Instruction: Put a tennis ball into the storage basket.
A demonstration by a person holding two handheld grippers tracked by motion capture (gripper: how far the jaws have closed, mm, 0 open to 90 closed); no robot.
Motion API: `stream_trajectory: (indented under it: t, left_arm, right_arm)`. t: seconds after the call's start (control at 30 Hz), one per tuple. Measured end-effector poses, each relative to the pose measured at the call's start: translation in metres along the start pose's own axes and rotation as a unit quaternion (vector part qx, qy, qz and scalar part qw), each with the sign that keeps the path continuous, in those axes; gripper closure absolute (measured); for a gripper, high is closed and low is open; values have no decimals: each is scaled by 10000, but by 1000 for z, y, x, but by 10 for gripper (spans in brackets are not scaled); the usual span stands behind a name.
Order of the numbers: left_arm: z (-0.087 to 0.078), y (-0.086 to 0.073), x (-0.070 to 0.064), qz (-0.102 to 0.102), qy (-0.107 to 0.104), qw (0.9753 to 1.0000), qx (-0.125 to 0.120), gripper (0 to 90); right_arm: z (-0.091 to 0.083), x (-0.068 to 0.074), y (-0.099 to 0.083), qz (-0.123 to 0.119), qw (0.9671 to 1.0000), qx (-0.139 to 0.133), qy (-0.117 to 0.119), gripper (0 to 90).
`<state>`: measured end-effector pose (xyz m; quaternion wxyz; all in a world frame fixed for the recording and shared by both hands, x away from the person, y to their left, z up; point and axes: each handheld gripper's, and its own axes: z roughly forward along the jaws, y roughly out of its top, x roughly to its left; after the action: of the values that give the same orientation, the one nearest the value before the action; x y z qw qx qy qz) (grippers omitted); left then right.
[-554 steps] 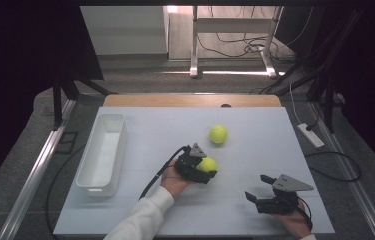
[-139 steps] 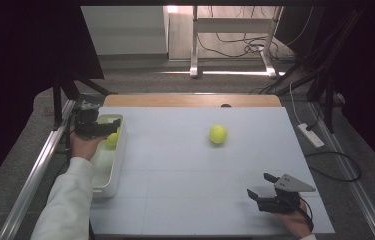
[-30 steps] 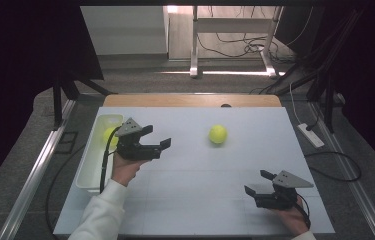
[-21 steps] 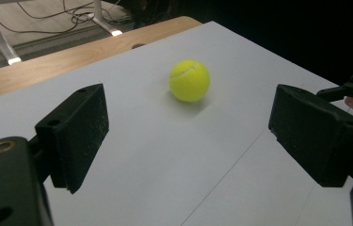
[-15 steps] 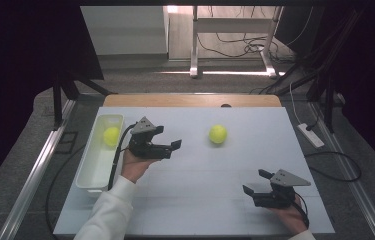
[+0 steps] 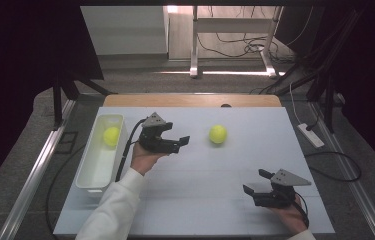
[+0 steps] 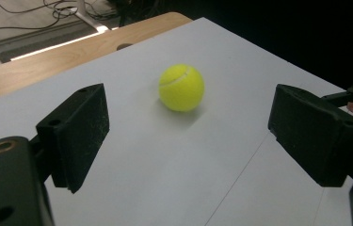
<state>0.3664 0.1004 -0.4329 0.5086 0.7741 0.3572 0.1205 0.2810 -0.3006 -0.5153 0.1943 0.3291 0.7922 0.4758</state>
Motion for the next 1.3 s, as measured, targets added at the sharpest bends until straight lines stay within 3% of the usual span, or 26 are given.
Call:
stream_trajectory:
  t: [0.77, 1.3]
  left_arm:
    - [35, 7, 6, 83, -123, 9997, 172, 135]
    - [57, 0, 8, 148, -190, 9993, 301, 136]
  right_arm:
    - [3, 0, -1, 48, 10000, 56, -52, 151]
    - [3, -2, 0, 30, 9999, 73, -126, 153]
